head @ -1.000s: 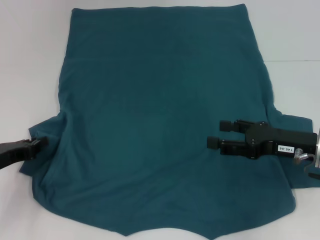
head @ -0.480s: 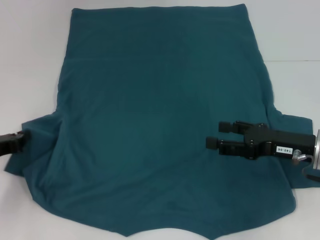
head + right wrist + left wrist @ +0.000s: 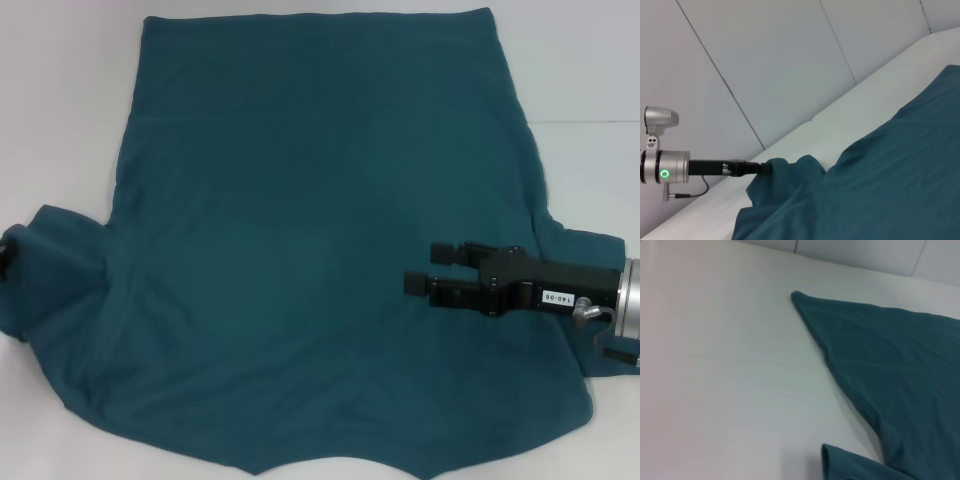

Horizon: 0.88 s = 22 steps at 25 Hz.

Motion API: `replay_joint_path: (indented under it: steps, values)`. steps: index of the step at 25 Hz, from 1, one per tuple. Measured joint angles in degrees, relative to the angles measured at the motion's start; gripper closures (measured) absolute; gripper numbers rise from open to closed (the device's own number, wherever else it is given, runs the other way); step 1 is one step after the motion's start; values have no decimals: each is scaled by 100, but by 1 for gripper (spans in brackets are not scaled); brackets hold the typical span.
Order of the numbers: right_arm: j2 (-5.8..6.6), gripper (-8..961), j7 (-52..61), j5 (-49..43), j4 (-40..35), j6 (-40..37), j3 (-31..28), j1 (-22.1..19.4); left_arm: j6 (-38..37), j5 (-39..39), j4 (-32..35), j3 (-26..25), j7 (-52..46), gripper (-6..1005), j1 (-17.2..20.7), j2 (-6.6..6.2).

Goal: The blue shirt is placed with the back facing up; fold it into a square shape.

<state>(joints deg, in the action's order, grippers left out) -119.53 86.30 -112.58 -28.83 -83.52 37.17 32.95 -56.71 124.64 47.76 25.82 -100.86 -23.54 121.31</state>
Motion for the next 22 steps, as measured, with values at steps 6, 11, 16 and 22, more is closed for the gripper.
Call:
replay_joint_path:
  steps: [6, 11, 16, 22]
  values:
    - [1, 53, 0, 8, 5, 45, 0, 1, 234, 5, 7, 2, 29, 996, -56, -23]
    - [1, 53, 0, 72, 52, 56, 0, 1, 344, 8, 10, 2, 41, 996, -120, -50]
    - [1, 53, 1, 78, 79, 65, 6, 1, 356, 8, 13, 4, 41, 996, -166, -70]
    - [2, 54, 6, 79, 120, 66, 26, 1, 65, 7, 73, 44, -4, 995, -133, -31]
